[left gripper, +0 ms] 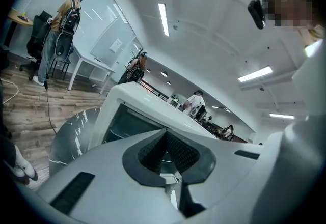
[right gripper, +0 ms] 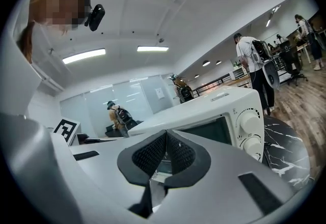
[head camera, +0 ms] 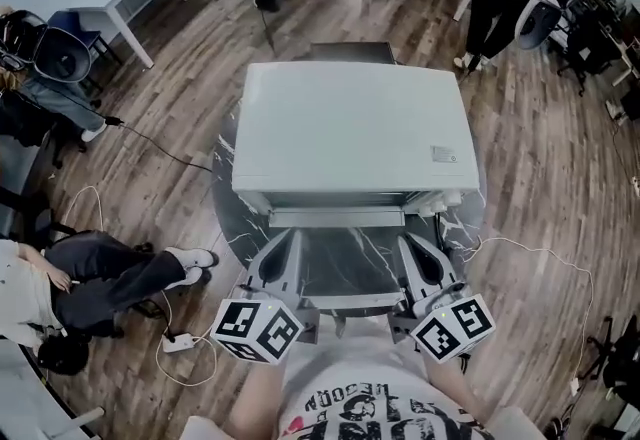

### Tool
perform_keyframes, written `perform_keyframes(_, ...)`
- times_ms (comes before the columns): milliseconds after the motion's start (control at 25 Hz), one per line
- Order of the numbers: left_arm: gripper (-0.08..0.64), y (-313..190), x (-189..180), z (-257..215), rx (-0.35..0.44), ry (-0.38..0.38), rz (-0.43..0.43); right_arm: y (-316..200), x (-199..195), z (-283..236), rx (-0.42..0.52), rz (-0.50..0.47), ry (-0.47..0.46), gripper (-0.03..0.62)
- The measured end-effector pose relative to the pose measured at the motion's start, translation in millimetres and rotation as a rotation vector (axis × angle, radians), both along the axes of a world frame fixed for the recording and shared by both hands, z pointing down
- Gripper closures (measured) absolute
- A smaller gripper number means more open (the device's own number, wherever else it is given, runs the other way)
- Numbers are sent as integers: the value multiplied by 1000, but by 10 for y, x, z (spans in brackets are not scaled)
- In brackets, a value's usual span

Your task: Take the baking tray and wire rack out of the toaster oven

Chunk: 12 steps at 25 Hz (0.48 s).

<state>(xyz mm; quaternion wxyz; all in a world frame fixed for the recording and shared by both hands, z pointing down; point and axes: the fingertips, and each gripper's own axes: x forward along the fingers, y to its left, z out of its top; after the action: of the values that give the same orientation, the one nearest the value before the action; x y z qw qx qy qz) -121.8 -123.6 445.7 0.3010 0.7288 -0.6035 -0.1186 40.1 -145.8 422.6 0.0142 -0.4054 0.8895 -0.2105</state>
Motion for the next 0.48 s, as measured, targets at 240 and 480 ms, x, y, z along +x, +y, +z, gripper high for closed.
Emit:
perform_keyframes(240,558,-106,-13,97,-19,31,36,-80,51,54,-30,56,-31,589)
perform_keyframes(480,557,-229,10,302,-50,114,59,-230,-31,216,-100,60,-89,588)
